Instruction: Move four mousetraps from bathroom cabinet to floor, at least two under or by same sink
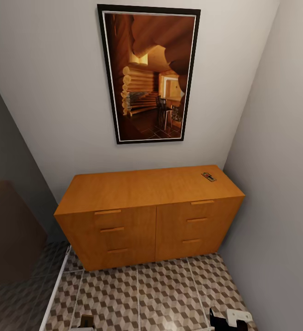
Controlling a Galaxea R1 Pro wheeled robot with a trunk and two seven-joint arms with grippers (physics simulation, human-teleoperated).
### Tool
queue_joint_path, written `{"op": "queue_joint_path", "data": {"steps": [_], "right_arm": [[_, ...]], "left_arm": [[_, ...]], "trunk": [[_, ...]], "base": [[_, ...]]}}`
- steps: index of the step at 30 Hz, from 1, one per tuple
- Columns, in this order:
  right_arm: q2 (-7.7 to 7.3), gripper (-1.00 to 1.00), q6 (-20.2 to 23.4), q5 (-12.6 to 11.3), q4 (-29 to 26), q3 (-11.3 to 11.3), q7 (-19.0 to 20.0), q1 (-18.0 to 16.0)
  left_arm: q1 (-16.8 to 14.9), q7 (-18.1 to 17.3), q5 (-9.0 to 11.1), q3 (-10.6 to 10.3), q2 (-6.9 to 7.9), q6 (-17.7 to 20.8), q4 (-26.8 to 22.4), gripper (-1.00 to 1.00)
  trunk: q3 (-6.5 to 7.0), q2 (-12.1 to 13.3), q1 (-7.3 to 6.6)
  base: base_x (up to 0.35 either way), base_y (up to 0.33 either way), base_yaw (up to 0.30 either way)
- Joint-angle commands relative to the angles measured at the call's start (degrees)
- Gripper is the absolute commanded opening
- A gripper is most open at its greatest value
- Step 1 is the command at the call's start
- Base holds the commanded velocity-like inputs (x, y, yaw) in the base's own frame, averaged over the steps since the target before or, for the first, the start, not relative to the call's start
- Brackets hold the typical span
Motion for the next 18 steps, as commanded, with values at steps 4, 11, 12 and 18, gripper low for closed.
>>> {"op": "queue_joint_path", "data": {"steps": [4, 11, 12, 18], "right_arm": [[-0.03, 1.00, -0.14, -0.39, 0.01, 0.50, -0.28, -0.03], [0.07, 1.00, -0.14, -0.39, 0.02, 0.48, -0.28, -0.05], [0.08, 1.00, -0.14, -0.39, -0.02, 0.45, -0.28, -0.03], [0.00, 1.00, 0.77, -0.37, -3.17, 0.27, -3.02, -0.05]], "left_arm": [[-0.05, 0.48, -0.15, -0.39, -0.04, -0.17, 0.10, -1.00], [-0.05, 0.48, -0.15, -0.42, -0.04, -0.17, 0.10, -1.00], [-0.05, 0.50, -0.15, -0.42, -0.06, -0.17, 0.10, -1.00], [-0.01, 0.48, -0.15, -0.43, -0.67, -0.17, 0.15, -1.00]], "trunk": [[-0.11, -0.11, 0.03], [-0.11, -0.11, 0.03], [-0.11, -0.11, 0.03], [-0.11, -0.11, 0.03]], "base": [[0.000, 0.000, 0.000], [0.000, 0.000, 0.000], [0.000, 0.000, 0.000], [0.000, 0.000, 0.000]]}}
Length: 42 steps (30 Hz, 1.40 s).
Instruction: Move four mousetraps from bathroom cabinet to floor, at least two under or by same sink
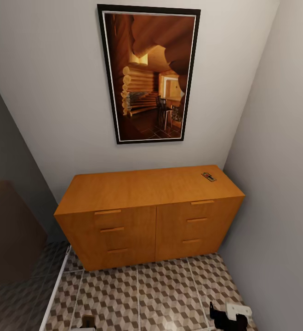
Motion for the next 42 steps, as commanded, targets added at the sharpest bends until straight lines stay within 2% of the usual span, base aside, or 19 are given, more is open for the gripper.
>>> {"op": "queue_joint_path", "data": {"steps": [1, 4, 5, 7, 8, 10, 11, 13, 15, 17, 20, 22, 24, 28, 30, 31, 36, 39, 42], "right_arm": [[-0.04, 1.00, 0.19, -0.43, -0.99, 0.48, -1.15, -0.04], [-0.10, 1.00, 5.05, 0.10, -8.34, 0.50, -6.24, -0.05], [-0.26, 1.00, 8.75, 0.65, -12.16, 0.51, -8.10, -0.05], [-0.53, 1.00, 13.09, 1.33, -16.22, 0.51, -9.58, -0.05], [-0.94, 1.00, 17.61, 2.00, -20.51, 0.49, -10.56, -0.05], [-1.51, 1.00, 21.96, 2.50, -24.95, 0.46, -11.20, -0.05], [-2.24, 1.00, 25.91, 2.82, -29.31, 0.41, -11.63, -0.05], [-3.45, 1.00, 31.02, 3.10, -35.39, 0.33, -12.01, -0.06], [-4.23, 1.00, 34.08, 3.20, -39.08, 0.28, -12.17, -0.11], [-5.76, 1.00, 40.34, 3.32, -45.78, 0.23, -12.36, -0.39], [-7.25, 1.00, 47.60, 3.36, -51.95, 0.16, -12.49, -1.75], [-8.32, 1.00, 54.87, 3.38, -56.75, -0.13, -12.54, -5.42], [-8.77, 1.00, 58.16, 3.38, -58.09, -0.56, -12.56, -8.15], [-9.78, 1.00, 68.33, 3.35, -59.91, -3.45, -12.45, -19.76], [-9.89, 1.00, 71.09, 3.30, -60.03, -4.00, -12.40, -23.40], [-9.95, 1.00, 73.77, 3.25, -60.06, -4.36, -12.34, -26.97], [-10.00, 1.00, 80.18, 2.93, -60.15, -4.86, -12.30, -35.75], [-9.82, 1.00, 81.46, 2.62, -60.29, -4.90, -12.31, -37.84], [-9.66, 1.00, 81.83, 2.51, -60.71, -4.73, -12.32, -38.41]], "left_arm": [[-0.04, 0.47, -0.25, -0.27, -0.09, -0.18, 0.12, -1.00], [-0.01, 0.46, -0.25, -0.27, -0.22, -0.18, 0.14, -1.00], [0.00, 0.46, -0.25, -0.27, -0.25, -0.18, 0.13, -1.00], [0.00, 0.46, -0.25, -0.27, -0.26, -0.18, 0.14, -1.00], [0.00, 0.46, -0.25, -0.27, -0.27, -0.18, 0.14, -1.00], [0.00, 0.47, -0.25, -0.27, -0.28, -0.17, 0.13, -1.00], [0.00, 0.47, -0.25, -0.27, -0.28, -0.06, 0.14, -1.00], [0.03, 0.46, -0.25, -0.27, -0.30, 0.26, 0.15, -1.00], [0.06, 0.46, -0.25, -0.27, -0.33, 0.42, 0.15, -1.00], [0.10, 0.46, -0.25, -0.27, -0.32, 0.58, 0.14, -1.00], [0.15, 0.46, -0.25, -0.27, -0.30, 0.65, 0.13, -1.00], [0.17, 0.46, -0.25, -0.27, -0.29, 0.68, 0.14, -1.00], [0.17, 0.46, -0.25, -0.27, -0.29, 0.68, 0.15, -1.00], [0.18, 0.46, -0.25, -0.27, -0.29, 0.69, 0.14, -1.00], [0.18, 0.46, -0.25, -0.27, -0.29, 0.69, 0.14, -1.00], [0.18, 0.46, -0.25, -0.27, -0.29, 0.69, 0.13, -1.00], [0.24, 0.46, -0.25, -0.27, -0.29, 0.69, 0.14, -1.00], [0.26, 0.46, -0.25, -0.27, -0.31, 0.69, 0.13, -1.00], [0.27, 0.46, -0.25, -0.27, -0.30, 0.69, 0.13, -1.00]], "trunk": [[-0.11, -0.11, 0.03], [-0.11, -0.11, 0.03], [-0.11, -0.11, 0.03], [-0.11, -0.11, 0.03], [-0.11, -0.11, 0.03], [-0.11, -0.11, 0.03], [-0.11, -0.11, 0.03], [-0.11, -0.11, 0.03], [-0.11, -0.11, 0.03], [-0.11, -0.11, 0.03], [-0.11, -0.11, 0.03], [-0.11, -0.11, 0.03], [-0.11, -0.11, 0.03], [-0.11, -0.11, 0.03], [-0.11, -0.11, 0.03], [-0.11, -0.11, 0.03], [-0.11, -0.11, 0.03], [-0.11, -0.11, 0.03], [-0.11, -0.11, 0.03]], "base": [[0.000, 0.000, 0.000], [0.000, 0.000, 0.000], [0.000, 0.000, 0.000], [0.000, 0.000, 0.000], [0.000, 0.000, 0.000], [0.000, 0.000, 0.000], [0.000, 0.000, 0.000], [0.000, 0.000, 0.000], [0.000, 0.000, 0.000], [0.000, 0.000, 0.000], [0.000, 0.000, 0.000], [0.000, 0.000, 0.000], [0.000, 0.000, 0.000], [0.000, 0.000, 0.000], [0.000, 0.000, 0.000], [0.000, 0.000, 0.000], [0.000, 0.000, 0.000], [0.000, 0.000, 0.000], [0.000, 0.000, 0.000]]}}
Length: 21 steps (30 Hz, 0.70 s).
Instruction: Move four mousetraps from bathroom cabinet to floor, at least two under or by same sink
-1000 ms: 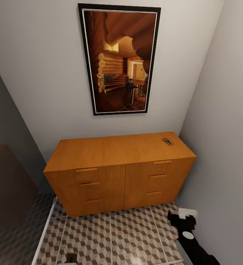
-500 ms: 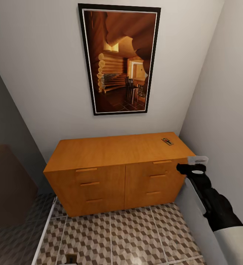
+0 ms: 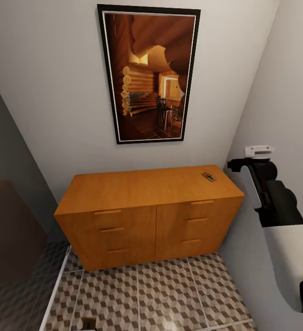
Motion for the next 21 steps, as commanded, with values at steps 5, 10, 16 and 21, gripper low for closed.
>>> {"op": "queue_joint_path", "data": {"steps": [5, 10, 16, 21], "right_arm": [[0.19, 1.00, 0.34, -0.68, -0.17, 0.32, -0.56, -0.34], [0.28, 1.00, 0.41, -0.99, 0.23, 0.29, 0.10, -0.29], [0.28, 1.00, 0.43, -1.11, 0.37, 0.25, 0.57, -0.22], [0.36, 1.00, 0.43, -1.12, 0.38, 0.30, 0.62, -0.21]], "left_arm": [[-0.06, 0.48, -0.22, -0.36, -0.05, -0.22, 0.17, -1.00], [-0.06, 0.48, -0.22, -0.34, -0.05, -0.22, 0.19, -1.00], [-0.06, 0.48, -0.22, -0.35, -0.05, -0.22, 0.16, -1.00], [-0.05, 0.48, -0.22, -0.31, -0.02, -0.22, 0.16, -1.00]], "trunk": [[-0.12, -0.12, 0.03], [-0.12, -0.12, 0.03], [-0.12, -0.12, 0.03], [-0.24, -0.12, 0.03]], "base": [[0.000, 0.000, 0.000], [0.000, 0.000, 0.034], [0.000, 0.000, 0.191], [0.000, -0.003, 0.241]]}}
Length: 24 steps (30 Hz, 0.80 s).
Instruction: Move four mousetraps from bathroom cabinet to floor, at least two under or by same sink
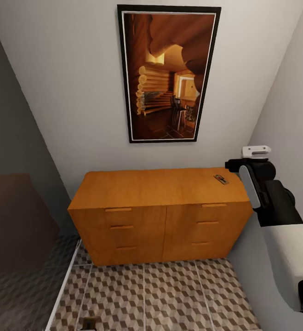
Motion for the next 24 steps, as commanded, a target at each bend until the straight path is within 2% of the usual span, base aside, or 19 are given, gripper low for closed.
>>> {"op": "queue_joint_path", "data": {"steps": [1, 14, 24], "right_arm": [[-0.08, 1.00, 0.18, -0.61, -0.05, 0.16, -0.58, -0.05], [-0.06, 1.00, 0.18, -0.62, 0.00, 0.13, -0.57, -0.05], [-0.18, 1.00, 0.18, -0.55, 0.09, 0.10, -0.50, 0.08]], "left_arm": [[-0.07, 0.47, -0.28, -0.32, -0.04, -0.19, 0.16, -1.00], [-0.01, 0.47, -0.28, -0.34, 0.00, -0.19, 0.15, -1.00], [-0.01, 0.47, -0.28, -0.35, -0.03, -0.17, 0.17, -1.00]], "trunk": [[-0.15, -0.12, 0.03], [-0.75, -0.12, 0.03], [-0.86, -0.12, 0.03]], "base": [[0.000, -0.034, 0.244], [0.000, -0.182, 0.223], [0.000, -0.220, 0.045]]}}
